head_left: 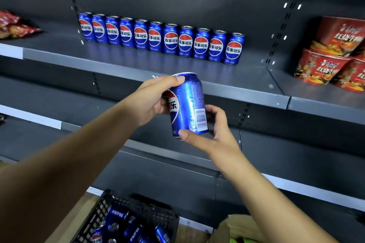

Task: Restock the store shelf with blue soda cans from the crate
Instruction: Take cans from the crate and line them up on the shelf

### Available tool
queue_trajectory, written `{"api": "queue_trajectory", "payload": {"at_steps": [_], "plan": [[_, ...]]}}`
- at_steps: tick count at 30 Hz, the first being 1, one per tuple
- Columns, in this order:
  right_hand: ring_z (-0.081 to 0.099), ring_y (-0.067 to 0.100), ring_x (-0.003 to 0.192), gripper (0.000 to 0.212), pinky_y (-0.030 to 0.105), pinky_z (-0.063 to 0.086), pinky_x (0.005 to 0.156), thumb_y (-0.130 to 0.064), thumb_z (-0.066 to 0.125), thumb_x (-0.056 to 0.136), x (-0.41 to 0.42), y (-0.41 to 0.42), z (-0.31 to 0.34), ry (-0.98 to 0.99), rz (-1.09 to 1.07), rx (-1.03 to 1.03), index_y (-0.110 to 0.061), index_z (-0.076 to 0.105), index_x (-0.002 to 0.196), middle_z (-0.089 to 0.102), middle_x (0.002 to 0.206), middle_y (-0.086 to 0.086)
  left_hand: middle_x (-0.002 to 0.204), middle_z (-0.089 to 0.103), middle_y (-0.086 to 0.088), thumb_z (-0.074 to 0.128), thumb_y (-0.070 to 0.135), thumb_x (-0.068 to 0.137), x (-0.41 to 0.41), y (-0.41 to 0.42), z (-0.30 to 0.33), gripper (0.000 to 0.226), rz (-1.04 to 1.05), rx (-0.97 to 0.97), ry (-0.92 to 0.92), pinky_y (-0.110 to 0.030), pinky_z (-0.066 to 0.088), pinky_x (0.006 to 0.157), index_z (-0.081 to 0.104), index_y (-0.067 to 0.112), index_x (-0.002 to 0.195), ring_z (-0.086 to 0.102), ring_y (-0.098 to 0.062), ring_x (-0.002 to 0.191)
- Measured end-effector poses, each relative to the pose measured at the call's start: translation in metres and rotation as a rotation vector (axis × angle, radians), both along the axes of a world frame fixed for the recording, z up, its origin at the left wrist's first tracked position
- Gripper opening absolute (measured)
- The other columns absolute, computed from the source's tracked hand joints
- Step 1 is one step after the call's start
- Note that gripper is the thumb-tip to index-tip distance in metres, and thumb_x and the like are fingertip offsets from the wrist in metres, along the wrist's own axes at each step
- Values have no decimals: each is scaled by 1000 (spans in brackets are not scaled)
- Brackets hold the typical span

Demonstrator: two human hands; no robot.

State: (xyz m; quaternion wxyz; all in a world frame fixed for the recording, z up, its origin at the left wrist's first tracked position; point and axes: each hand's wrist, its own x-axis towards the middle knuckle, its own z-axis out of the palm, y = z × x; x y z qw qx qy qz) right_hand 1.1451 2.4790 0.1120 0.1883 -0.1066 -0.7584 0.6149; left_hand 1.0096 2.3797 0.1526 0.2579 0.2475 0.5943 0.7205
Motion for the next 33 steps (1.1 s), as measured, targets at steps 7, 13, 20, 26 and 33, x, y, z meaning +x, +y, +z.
{"api": "queue_trajectory", "payload": {"at_steps": [7,13,20,26,33], "plan": [[64,6,94,75,19,44,89,-31,77,47,-5,0,-3,-111,310,-371,-19,54,117,71,102,-7,93,71,-7,52,33,75,-1,-12,5,38,-175,77,-56,-30,56,66,64,13,106,69,-18,80],[67,9,78,47,26,50,82,-7,66,60,-9,-10,-5,-94,298,-521,-14,56,105,72,84,-5,97,70,-10,62,35,79,4,-14,-6,41,-99,105,-63,-32,58,69,64,10,112,69,-19,82],[66,10,84,80,25,49,86,-20,80,40,-13,-17,-15,-77,107,-496,-11,54,115,72,92,-2,112,67,-16,62,46,81,15,-10,-18,50,44,59,-90,-44,51,90,64,8,114,64,-29,101],[59,0,62,53,13,47,59,-2,79,60,-14,-32,-8,-41,-60,-294,-21,50,101,67,82,-5,81,68,-7,77,46,65,37,1,-12,53,216,48,-71,-37,55,73,63,8,99,64,-20,73],[66,9,77,63,27,56,73,-19,79,46,-10,-38,-2,-9,-40,-279,-25,51,102,71,94,-2,69,63,-10,72,34,70,47,1,0,30,292,141,-108,-38,55,61,62,10,86,61,-24,61]]}}
